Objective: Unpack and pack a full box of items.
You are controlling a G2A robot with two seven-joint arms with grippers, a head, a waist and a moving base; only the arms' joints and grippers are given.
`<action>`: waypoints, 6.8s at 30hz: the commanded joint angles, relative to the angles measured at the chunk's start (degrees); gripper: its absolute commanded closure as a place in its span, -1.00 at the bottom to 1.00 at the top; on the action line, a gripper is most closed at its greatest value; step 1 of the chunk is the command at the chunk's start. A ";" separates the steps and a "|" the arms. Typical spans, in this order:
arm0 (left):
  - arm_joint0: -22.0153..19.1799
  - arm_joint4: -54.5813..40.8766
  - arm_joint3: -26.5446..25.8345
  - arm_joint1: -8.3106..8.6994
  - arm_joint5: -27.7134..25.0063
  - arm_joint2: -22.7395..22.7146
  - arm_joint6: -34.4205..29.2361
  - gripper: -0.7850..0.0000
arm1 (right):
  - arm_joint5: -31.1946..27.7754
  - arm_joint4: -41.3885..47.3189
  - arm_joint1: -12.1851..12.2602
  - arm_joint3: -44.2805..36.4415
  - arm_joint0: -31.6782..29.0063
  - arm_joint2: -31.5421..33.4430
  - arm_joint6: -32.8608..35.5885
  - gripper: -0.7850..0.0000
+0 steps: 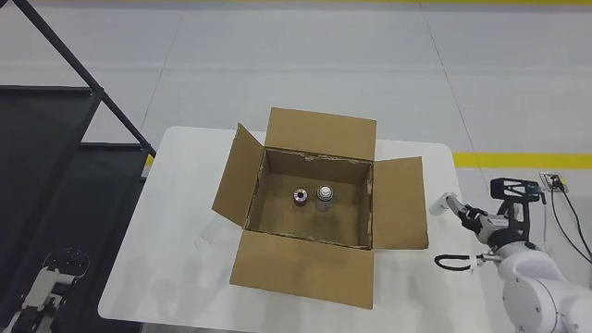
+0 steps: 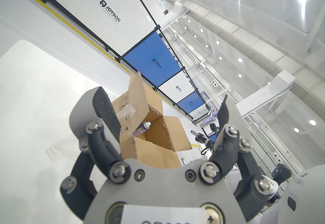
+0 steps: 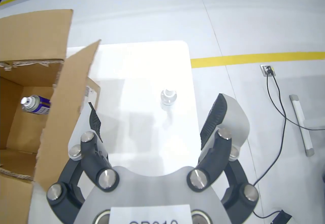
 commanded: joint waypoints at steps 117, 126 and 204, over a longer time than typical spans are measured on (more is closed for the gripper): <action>0.00 0.00 0.00 0.00 0.00 0.00 0.00 -1.00 | -4.05 2.31 -0.44 1.92 10.64 -31.55 6.32 -1.00; -3.54 1.60 -0.99 0.53 4.11 1.33 -0.37 -1.00 | -5.44 10.07 -0.40 1.20 9.67 -28.67 3.22 -1.00; -41.37 28.89 17.32 4.45 38.75 52.70 -3.57 -1.00 | -19.94 78.17 3.11 43.36 28.47 -26.86 6.34 -1.00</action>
